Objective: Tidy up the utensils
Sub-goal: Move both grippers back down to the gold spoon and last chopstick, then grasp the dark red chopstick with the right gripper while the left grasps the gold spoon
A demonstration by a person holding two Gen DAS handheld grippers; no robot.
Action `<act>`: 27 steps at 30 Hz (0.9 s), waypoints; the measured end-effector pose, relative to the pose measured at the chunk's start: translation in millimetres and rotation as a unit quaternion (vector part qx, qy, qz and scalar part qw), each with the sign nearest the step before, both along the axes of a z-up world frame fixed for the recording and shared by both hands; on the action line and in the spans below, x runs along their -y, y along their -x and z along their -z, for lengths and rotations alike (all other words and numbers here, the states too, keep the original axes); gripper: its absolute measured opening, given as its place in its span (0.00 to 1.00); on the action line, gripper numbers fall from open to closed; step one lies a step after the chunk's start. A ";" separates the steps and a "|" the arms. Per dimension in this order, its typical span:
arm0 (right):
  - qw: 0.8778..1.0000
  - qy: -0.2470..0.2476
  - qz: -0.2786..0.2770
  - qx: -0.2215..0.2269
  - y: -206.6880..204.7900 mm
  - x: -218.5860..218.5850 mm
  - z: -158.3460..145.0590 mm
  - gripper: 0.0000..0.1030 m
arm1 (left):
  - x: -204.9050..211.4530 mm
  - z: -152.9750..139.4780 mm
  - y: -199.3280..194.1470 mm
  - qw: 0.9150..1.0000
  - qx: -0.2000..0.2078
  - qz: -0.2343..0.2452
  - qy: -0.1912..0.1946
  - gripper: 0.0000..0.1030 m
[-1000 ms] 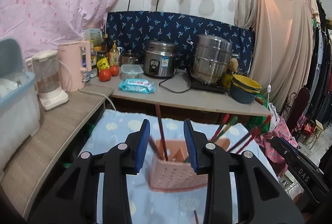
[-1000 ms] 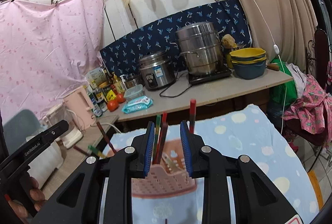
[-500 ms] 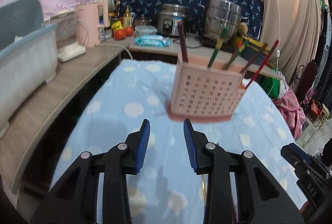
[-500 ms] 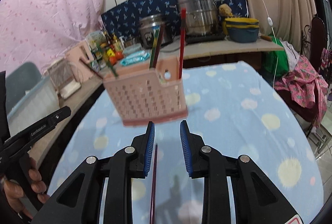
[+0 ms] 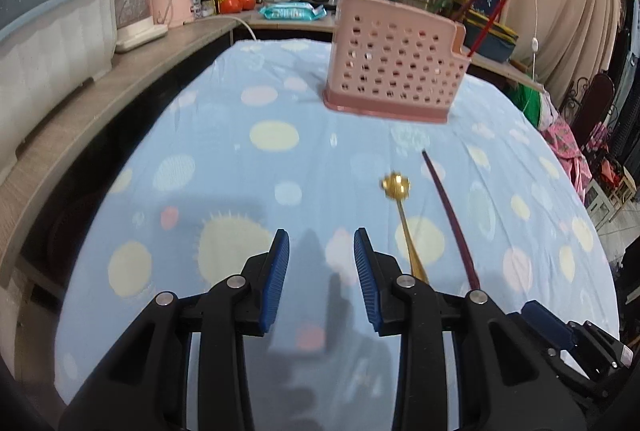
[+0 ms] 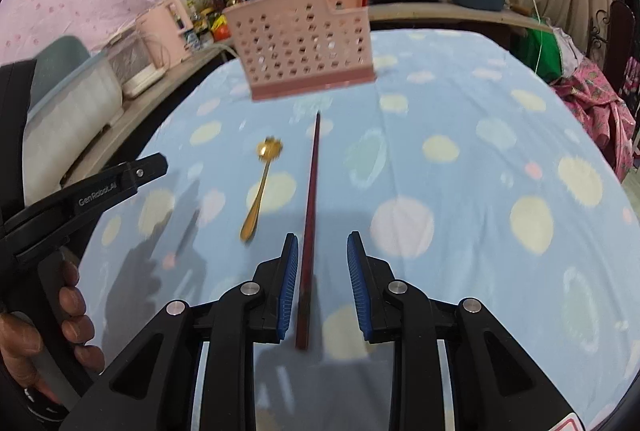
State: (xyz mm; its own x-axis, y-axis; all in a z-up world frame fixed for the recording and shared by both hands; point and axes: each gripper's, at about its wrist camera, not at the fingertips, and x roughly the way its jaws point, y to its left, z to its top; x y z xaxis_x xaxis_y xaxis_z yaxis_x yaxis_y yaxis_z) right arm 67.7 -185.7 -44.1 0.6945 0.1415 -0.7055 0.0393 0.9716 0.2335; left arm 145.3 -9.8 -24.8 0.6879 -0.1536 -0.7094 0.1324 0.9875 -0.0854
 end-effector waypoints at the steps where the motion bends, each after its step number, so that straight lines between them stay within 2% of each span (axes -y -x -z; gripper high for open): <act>1: 1.000 -0.001 -0.004 -0.005 2.8 -3.1 3.7 0.25 | -0.1 4.4 3.2 1.000 -0.006 0.000 -0.001 0.31; 10: 1.000 -0.001 -0.012 -0.021 11.5 -13.5 21.6 0.22 | -1.8 29.8 21.6 0.999 -0.039 0.004 -0.005 0.31; 19: 1.000 0.006 -0.008 -0.021 11.9 -13.8 23.8 0.17 | 2.7 35.5 24.4 0.999 -0.048 0.010 -0.008 0.36; 21: 1.000 0.013 -0.007 -0.019 12.1 -14.2 24.2 0.13 | 3.7 35.5 24.7 0.999 -0.047 0.012 -0.009 0.42; 25: 1.000 0.022 -0.003 -0.018 12.4 -12.7 25.2 0.08 | 6.4 36.7 24.5 0.999 -0.049 0.015 -0.009 0.44; 27: 1.000 0.021 -0.002 -0.017 12.7 -11.6 25.4 0.07 | 7.7 36.9 24.2 0.999 -0.050 0.016 -0.008 0.53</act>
